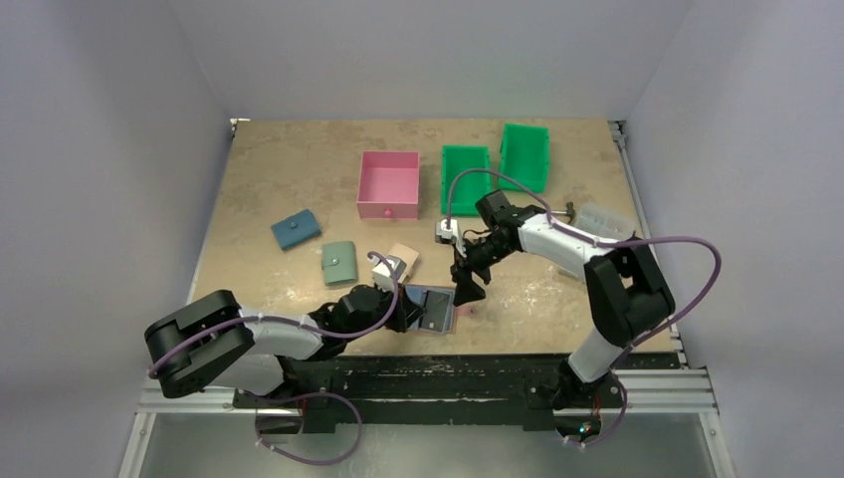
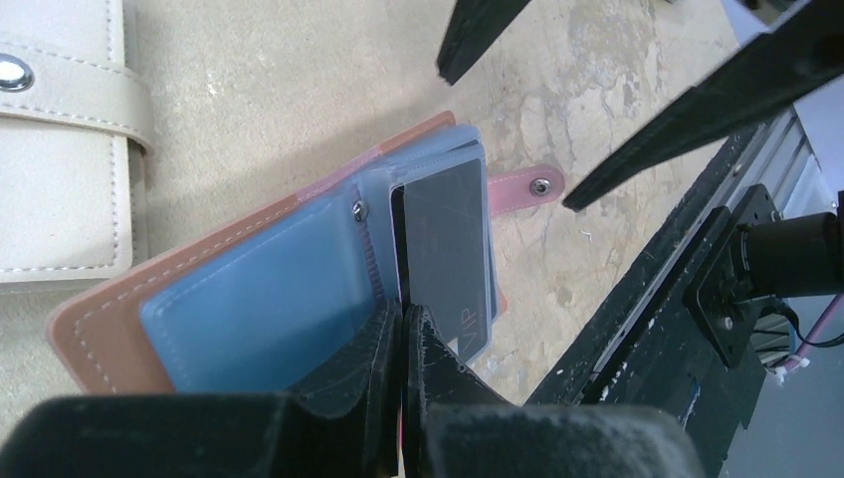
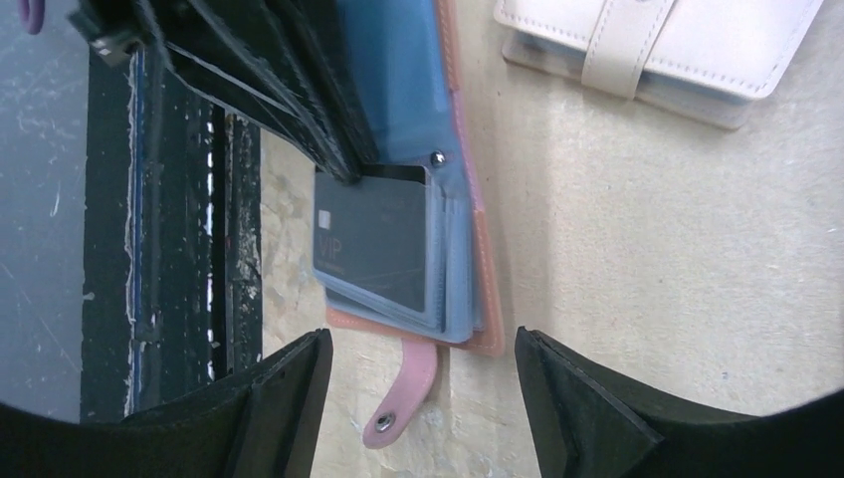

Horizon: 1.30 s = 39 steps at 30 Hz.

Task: Take the credit cards out of the card holder
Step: Remove the credit card from the card holder.

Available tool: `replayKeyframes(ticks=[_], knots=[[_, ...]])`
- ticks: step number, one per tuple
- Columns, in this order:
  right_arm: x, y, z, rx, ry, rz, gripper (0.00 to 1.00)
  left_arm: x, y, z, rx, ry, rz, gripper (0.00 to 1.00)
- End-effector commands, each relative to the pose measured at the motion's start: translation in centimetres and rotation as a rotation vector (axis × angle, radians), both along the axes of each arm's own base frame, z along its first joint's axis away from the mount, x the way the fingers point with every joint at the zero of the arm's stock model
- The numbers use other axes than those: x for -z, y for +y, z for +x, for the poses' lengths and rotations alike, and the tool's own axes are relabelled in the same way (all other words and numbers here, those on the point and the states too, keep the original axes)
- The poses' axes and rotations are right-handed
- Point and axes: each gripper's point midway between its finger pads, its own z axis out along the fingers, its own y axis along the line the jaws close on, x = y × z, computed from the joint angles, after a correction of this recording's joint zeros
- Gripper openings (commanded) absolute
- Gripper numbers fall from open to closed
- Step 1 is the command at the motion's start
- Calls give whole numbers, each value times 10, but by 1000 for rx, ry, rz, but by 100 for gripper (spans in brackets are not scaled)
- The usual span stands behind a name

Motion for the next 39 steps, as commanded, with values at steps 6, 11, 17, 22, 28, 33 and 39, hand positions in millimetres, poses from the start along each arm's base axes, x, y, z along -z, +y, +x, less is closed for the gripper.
replayKeyframes(ticks=[6,11,17,22,28,33,39], knots=[[11,-1,0,-27,62,-11,74,-12,-6,-2,61,-120,27,0],[20,-2,8,29,65,-45,70,-10,-7,-2,59,-114,14,0],[24,1,8,43,80,-57,66,-11,-6,-4,56,-116,-12,0],[25,5,0,4,89,-54,62,-10,-5,-5,60,-117,-17,0],[29,6,-1,-2,99,-67,53,-7,0,-6,36,-102,-32,0],[32,6,5,34,115,-89,36,0,8,-7,-18,-52,-52,0],[34,3,22,119,69,-147,21,15,15,-9,-103,64,-85,0]])
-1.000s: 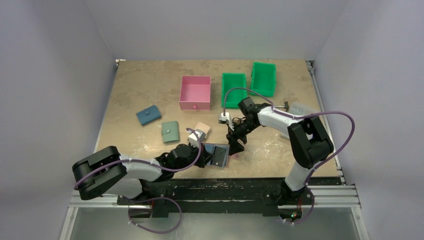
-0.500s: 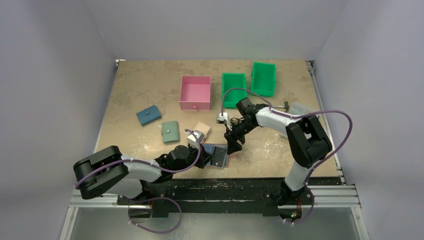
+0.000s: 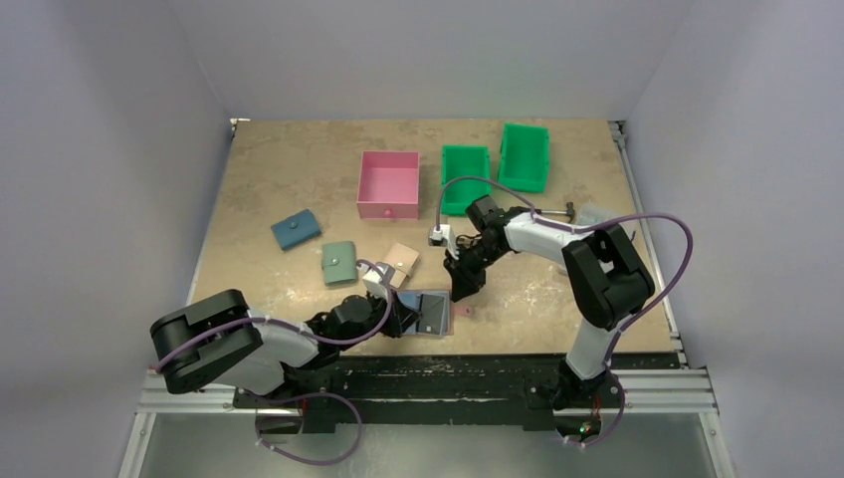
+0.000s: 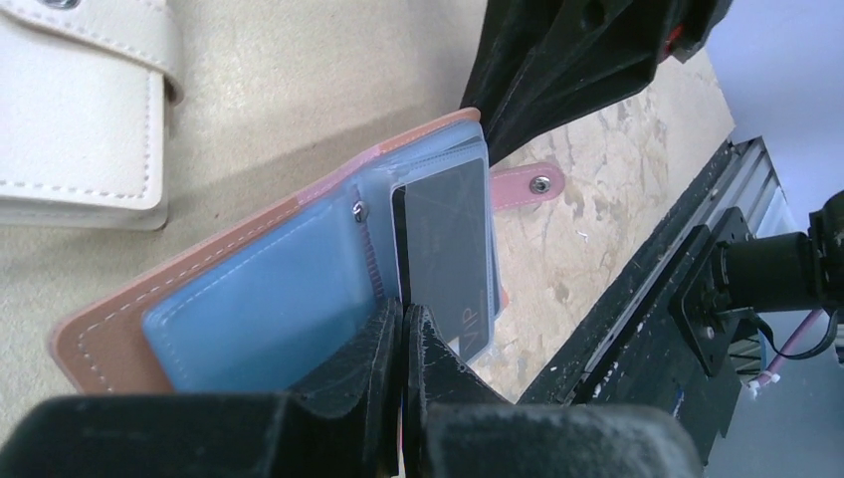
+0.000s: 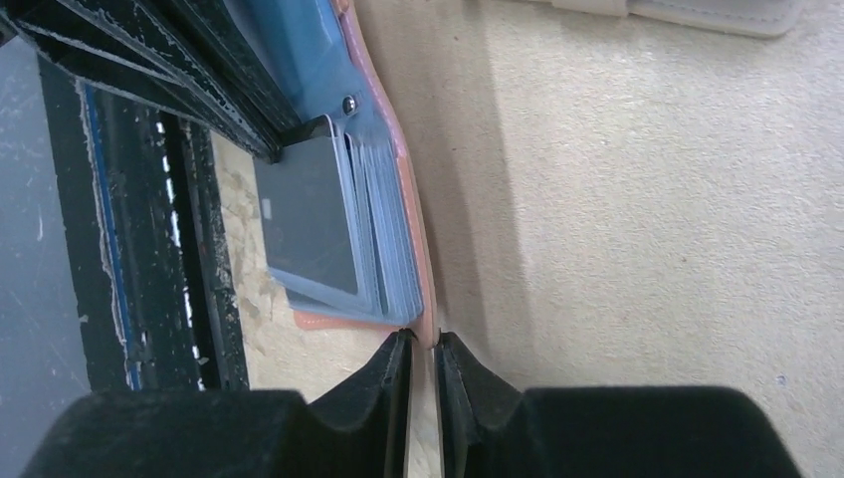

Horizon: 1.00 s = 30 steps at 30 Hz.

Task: Take the credit cards out of the card holder
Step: Remove the credit card from the card holder.

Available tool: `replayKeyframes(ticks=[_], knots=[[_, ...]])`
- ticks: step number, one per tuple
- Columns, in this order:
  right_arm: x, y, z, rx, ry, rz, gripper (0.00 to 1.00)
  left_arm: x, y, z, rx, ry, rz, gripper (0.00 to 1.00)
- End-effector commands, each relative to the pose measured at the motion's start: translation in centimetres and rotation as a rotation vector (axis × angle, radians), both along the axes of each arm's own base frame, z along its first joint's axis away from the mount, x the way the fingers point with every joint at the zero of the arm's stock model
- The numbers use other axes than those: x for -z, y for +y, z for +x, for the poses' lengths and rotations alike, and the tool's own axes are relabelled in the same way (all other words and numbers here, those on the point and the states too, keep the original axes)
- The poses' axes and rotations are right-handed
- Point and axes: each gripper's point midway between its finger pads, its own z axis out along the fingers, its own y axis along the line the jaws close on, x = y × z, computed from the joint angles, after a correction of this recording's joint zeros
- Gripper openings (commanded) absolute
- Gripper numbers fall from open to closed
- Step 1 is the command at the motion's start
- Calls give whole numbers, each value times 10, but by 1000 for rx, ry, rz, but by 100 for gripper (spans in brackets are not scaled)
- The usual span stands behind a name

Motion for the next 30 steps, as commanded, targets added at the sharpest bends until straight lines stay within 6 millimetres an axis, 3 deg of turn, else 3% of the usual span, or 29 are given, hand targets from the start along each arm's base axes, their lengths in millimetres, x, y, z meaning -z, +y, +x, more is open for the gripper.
replayKeyframes(ticks=[1,4,7,12,14,16,17,21,24,26,30], knots=[[-6,1,28,82,-93,-53,20,13,8,0,-90,98,-34,0],[-10,-2,38,117,-140,-80,21,19,10,-2,-122,161,-55,0],[-29,-2,41,104,-198,-52,23,23,12,-3,-157,213,-77,0],[-100,3,51,123,-464,114,32,25,15,-3,-212,280,-106,0],[-139,5,51,134,-617,230,52,26,15,-3,-224,298,-113,0],[-153,13,34,86,-628,342,93,27,14,-4,-233,320,-118,0],[-149,16,23,57,-575,371,98,29,15,-4,-243,334,-119,0],[-123,35,-17,-54,-233,392,99,33,19,-6,-288,389,-140,0],[-90,47,-6,29,-328,261,99,37,20,-6,-325,438,-148,0],[-83,46,9,127,-395,206,96,42,21,-7,-349,474,-128,0],[-70,41,27,206,-451,85,69,47,24,-4,-406,511,-115,0]])
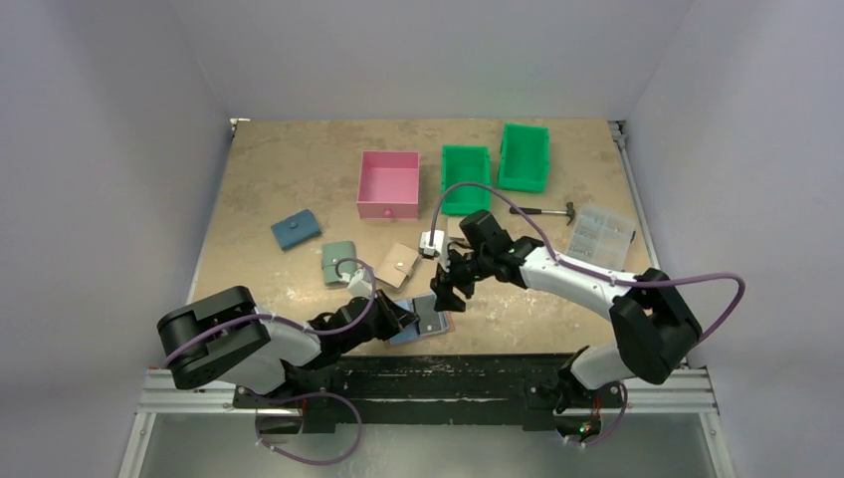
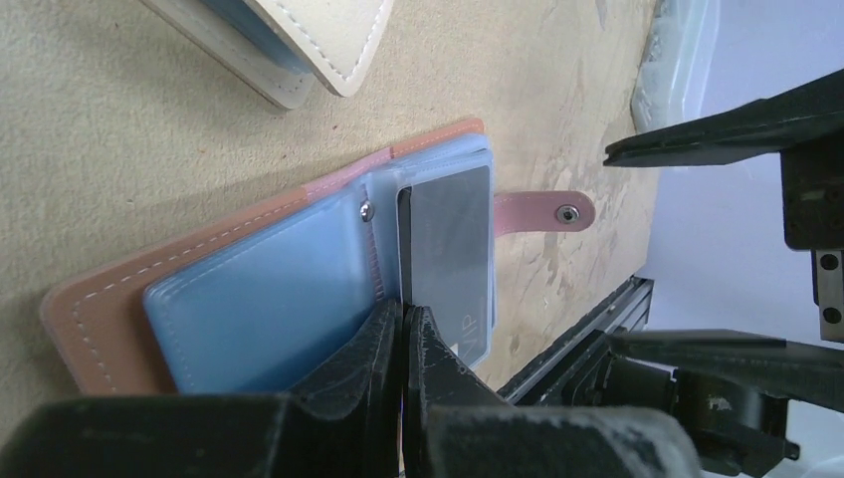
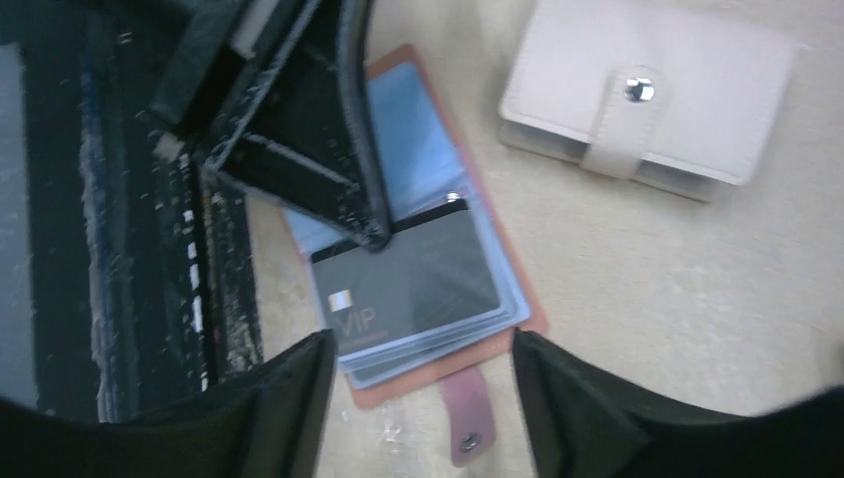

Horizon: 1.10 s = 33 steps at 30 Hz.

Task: Take the credit cards out of the card holder
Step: Remove the credit card from the card holder.

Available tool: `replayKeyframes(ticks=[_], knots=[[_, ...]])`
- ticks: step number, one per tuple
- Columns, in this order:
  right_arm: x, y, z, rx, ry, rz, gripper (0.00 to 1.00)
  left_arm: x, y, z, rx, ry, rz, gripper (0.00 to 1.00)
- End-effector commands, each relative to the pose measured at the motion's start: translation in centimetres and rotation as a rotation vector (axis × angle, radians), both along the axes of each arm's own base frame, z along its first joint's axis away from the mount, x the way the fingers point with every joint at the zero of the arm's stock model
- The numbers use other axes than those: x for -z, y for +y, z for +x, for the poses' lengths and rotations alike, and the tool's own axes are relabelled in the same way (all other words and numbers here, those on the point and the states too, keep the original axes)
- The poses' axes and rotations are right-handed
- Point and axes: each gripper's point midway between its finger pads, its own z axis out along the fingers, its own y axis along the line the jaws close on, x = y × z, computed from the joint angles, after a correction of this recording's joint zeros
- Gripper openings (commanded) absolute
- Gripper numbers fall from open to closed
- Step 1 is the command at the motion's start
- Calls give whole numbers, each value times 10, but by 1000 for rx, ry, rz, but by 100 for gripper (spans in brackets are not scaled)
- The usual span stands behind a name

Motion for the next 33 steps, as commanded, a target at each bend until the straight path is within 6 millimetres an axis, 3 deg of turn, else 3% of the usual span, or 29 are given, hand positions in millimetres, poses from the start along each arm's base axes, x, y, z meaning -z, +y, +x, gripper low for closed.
replayKeyframes(ticks=[1,5,10,19,26,33], knots=[[-15,4,47,179,-169,-43,60,25,15,-2,-72,103,87,0],[4,4,46,170,-185,-139,37,26,17,-1,-86,107,85,0],[18,4,45,149,-213,-212,29,25,17,-1,-87,102,75,0],[36,7,33,89,-202,-278,27,25,17,-5,-68,98,58,1],[43,5,34,96,-204,-307,27,26,17,-7,-49,94,66,22],[48,13,23,55,-186,-305,27,28,14,-10,-15,87,78,39]])
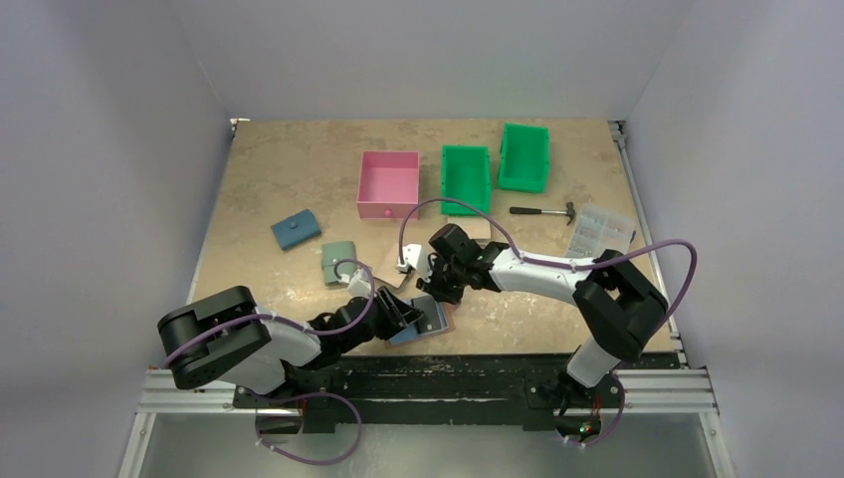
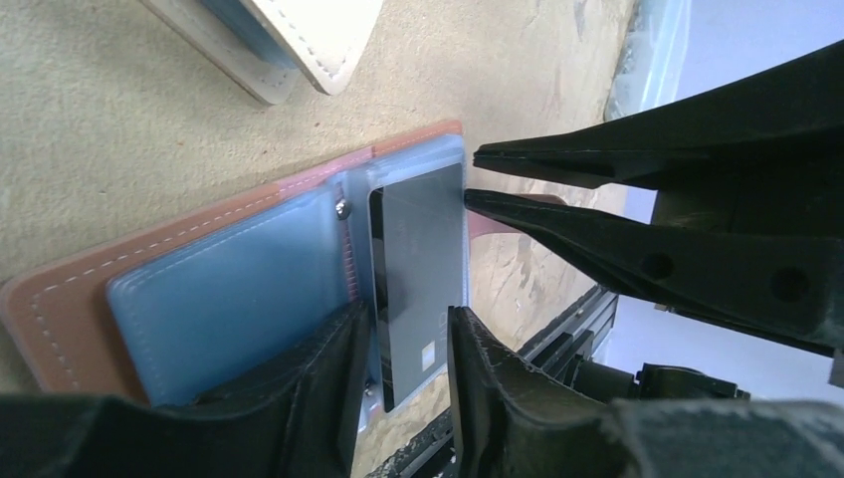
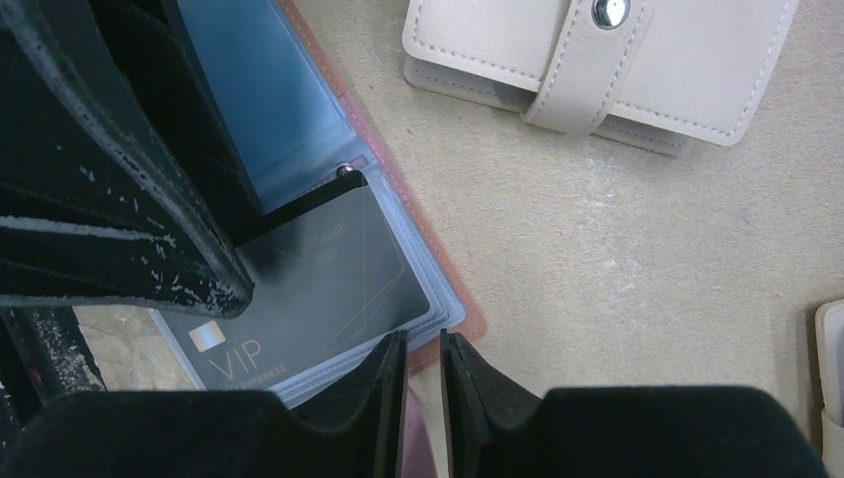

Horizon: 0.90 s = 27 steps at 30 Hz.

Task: Take the credit cards out of the card holder
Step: Remove the credit card from the card holder.

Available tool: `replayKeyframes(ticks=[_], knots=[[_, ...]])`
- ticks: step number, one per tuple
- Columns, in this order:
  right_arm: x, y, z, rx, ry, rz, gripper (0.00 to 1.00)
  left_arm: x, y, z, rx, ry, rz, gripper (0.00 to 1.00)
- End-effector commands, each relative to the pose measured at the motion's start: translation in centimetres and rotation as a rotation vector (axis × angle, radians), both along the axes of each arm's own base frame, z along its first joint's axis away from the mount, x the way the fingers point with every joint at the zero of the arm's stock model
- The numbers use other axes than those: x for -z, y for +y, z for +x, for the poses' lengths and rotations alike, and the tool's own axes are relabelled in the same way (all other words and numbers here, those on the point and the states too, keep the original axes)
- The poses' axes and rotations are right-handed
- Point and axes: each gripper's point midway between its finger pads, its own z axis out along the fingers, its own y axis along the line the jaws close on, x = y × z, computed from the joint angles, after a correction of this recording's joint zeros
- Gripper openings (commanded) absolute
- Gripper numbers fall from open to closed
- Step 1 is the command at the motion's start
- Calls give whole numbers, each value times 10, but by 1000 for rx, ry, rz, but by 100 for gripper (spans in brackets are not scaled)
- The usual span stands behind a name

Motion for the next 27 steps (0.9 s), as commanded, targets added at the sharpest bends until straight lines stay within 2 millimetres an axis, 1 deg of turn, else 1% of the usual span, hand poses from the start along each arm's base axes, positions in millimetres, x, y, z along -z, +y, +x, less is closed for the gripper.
replayKeyframes(ticks=[1,6,11,14,15,17,18,22,23,24,26,27], knots=[[-4,12,-3,-40,-8,4,27,33,18,-12,33,43,134,41],[-3,21,-16,-68,56,33,27,36,15,-16,73,35,139,42],[1,24,-22,-77,100,34,27,40,17,-18,70,40,134,39],[2,23,-22,-74,105,29,28,42,23,-18,52,39,131,29],[3,23,-21,-72,105,25,28,43,25,-18,45,38,134,24],[5,23,-21,-72,111,21,28,45,30,-18,36,36,142,3],[6,24,-21,-67,116,20,28,46,32,-18,31,37,147,0],[15,17,-17,-38,119,-18,31,47,39,-20,35,19,156,0],[18,15,-15,-29,121,-29,31,44,40,-21,46,1,152,0],[19,12,-15,-22,131,-44,33,37,38,-20,58,-29,134,0],[16,9,-15,-22,157,-43,35,28,40,-24,99,-99,122,0],[10,8,-13,-27,171,-22,37,25,41,-26,128,-134,126,0]])
